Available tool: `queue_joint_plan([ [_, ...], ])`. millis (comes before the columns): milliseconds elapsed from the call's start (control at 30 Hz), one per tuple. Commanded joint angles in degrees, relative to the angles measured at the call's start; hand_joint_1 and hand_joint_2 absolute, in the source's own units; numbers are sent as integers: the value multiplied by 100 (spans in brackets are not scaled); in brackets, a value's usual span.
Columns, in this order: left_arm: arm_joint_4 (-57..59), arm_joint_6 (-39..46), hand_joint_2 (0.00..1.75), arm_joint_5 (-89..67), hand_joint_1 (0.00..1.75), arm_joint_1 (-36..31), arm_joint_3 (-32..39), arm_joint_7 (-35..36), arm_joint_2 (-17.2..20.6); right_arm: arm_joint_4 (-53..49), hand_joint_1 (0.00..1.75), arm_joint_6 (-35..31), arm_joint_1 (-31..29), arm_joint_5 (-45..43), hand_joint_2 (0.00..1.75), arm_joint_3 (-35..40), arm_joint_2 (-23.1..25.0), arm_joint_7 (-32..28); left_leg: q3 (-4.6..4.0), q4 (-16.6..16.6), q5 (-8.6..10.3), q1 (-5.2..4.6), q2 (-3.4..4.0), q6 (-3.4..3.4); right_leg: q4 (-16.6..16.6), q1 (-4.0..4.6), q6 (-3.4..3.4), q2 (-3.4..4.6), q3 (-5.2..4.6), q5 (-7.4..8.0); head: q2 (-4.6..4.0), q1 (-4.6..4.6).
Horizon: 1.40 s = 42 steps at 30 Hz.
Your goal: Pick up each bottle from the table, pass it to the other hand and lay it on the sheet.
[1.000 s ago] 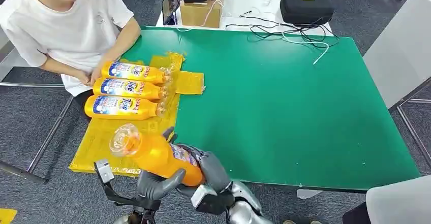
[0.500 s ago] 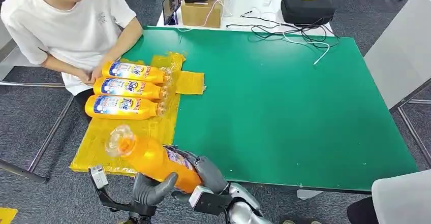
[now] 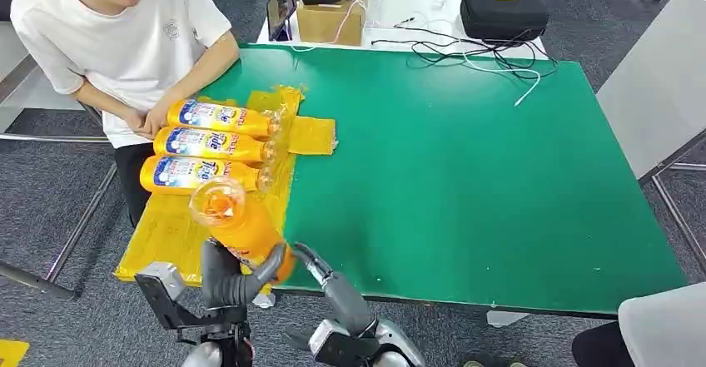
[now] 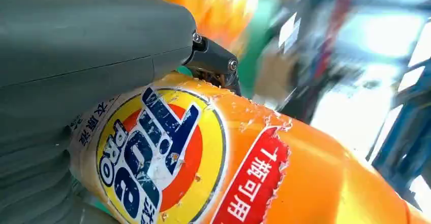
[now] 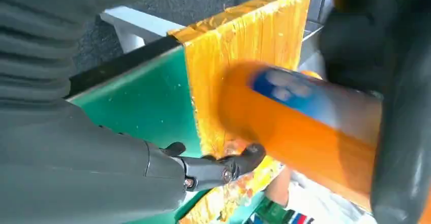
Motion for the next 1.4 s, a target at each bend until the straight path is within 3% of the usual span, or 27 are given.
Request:
queue_joint_plan([
  [33,1106,842,175,-4194,175,-476,1191,108,-383,528,0,-46,-9,-32,0,-74,-47,-244,23,-11,-2,4,0,-7,-12,4,-9,-3,25,-2,0,0],
  [200,1823,842,175,-7486,175,-828,2211,1109,-335,208,0,55,60,145,0,-266,-57,-195,30,-10,-4,9,2,-12,-13,9,-15,0,34,-2,0,2],
  [300,2520,842,175,-8093,175,-1207,2117,1941,63,-149,0,99,155,214,0,-455,-124,-119,20,-9,2,8,-7,-13,-8,8,-16,-12,24,-2,0,2],
  [400,3228,766,175,-7968,175,-1563,1896,2278,320,-271,0,219,192,258,0,-612,-116,-38,18,-8,3,7,-8,-13,-6,7,-14,-10,20,-2,0,0],
  [600,4050,294,175,-7611,175,-2026,1772,2716,441,-282,0,443,240,310,0,-696,-88,-7,20,-7,3,10,-20,-9,-6,9,-12,-21,28,-6,0,2],
  [867,4558,-204,175,-7255,175,-2361,1701,2737,489,-361,0,550,354,215,0,-855,-38,18,13,-4,3,3,-14,-9,0,2,-10,-13,20,-4,0,2],
  [900,4561,-367,175,-7146,164,-2383,1648,2703,490,-348,0,569,359,214,0,-866,-34,18,19,-2,1,9,-12,-13,-1,9,-16,-12,28,-4,0,2],
  [933,4560,-439,175,-7123,164,-2387,1622,2711,498,-345,0,577,359,214,0,-871,-31,18,16,-3,2,6,-6,-12,0,6,-13,-6,22,-2,0,0],
  [967,4555,-441,175,-7124,148,-2396,1615,2711,487,-344,0,577,361,214,0,-871,-31,18,11,-4,4,2,-8,-8,0,2,-9,-8,16,-1,0,0],
  [1000,4572,-699,175,-7110,31,-2418,1522,2796,526,-348,0,585,367,198,0,-899,-21,16,19,-2,2,9,-7,-13,1,9,-16,-9,23,-3,2,0],
  [1033,4539,-852,175,-7092,31,-2412,1453,2846,559,-362,0,595,372,186,0,-916,-12,14,18,-3,4,4,-13,-10,0,4,-12,-13,24,-2,0,0],
  [1067,4539,-852,175,-7092,0,-2412,1453,2846,559,-362,0,595,372,186,0,-916,-12,14,21,-5,5,3,-16,-8,0,3,-10,-13,27,-1,0,0],
  [1133,4476,-1253,175,-7041,0,-2392,1277,2980,684,-410,0,630,380,186,0,-941,4,19,30,-5,4,8,-11,-14,-3,8,-16,-9,37,0,0,0],
  [1400,4192,-1568,175,-7404,0,-2289,817,3176,961,-339,0,624,383,128,0,-1032,-3,-35,53,-8,3,1,-9,-7,-1,0,-8,-6,62,-1,2,0],
])
